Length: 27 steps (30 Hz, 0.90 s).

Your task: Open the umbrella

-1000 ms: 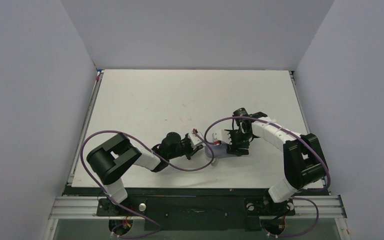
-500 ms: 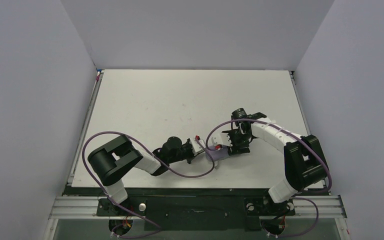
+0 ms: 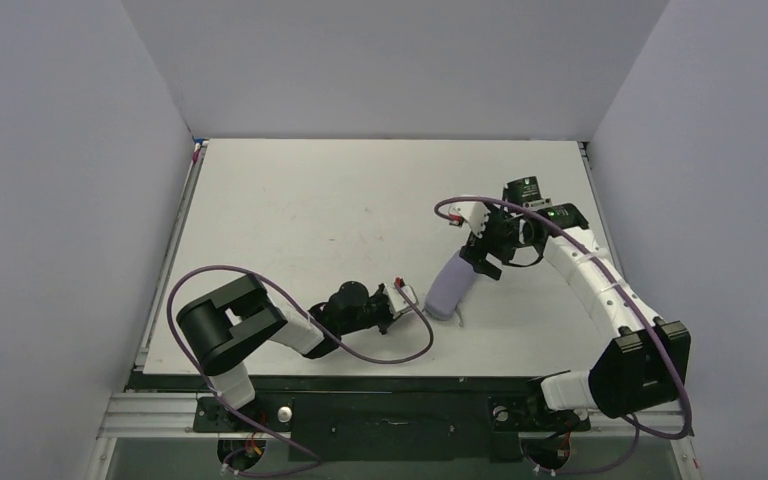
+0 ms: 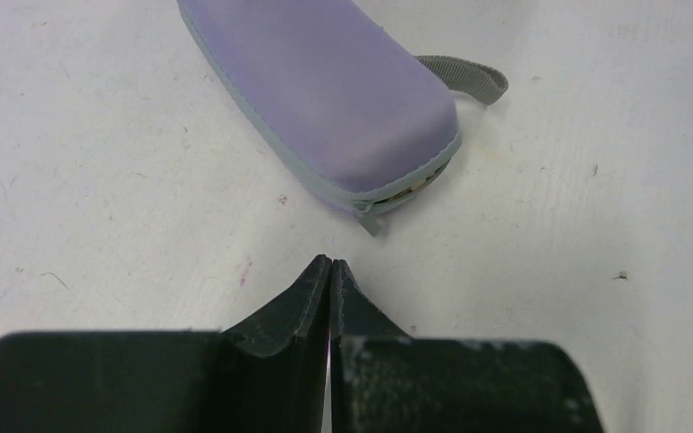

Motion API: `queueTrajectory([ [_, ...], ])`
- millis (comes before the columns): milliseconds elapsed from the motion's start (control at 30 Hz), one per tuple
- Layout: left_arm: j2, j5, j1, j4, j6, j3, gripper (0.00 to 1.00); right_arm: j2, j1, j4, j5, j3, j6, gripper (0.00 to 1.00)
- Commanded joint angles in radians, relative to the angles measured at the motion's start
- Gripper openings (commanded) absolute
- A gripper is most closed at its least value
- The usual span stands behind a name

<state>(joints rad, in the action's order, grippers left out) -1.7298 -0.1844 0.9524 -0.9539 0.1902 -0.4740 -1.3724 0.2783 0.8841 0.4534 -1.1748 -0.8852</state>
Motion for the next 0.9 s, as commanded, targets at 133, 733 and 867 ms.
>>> queueTrajectory([
  [133, 0.036, 0.060, 0.008, 0.015, -0.074, -0.031, 0.14, -0.050, -0.189, 0.064, 0.026, -0.031, 0.518, 0.78],
  [733, -0.088, 0.135, 0.095, 0.017, -0.163, -0.107, 0.54, -0.171, -0.190, -0.253, 0.186, 0.212, 1.140, 0.79],
  [867, -0.132, 0.130, 0.095, 0.005, -0.163, -0.143, 0.54, -0.200, -0.174, -0.311, 0.186, 0.219, 1.179, 0.79],
])
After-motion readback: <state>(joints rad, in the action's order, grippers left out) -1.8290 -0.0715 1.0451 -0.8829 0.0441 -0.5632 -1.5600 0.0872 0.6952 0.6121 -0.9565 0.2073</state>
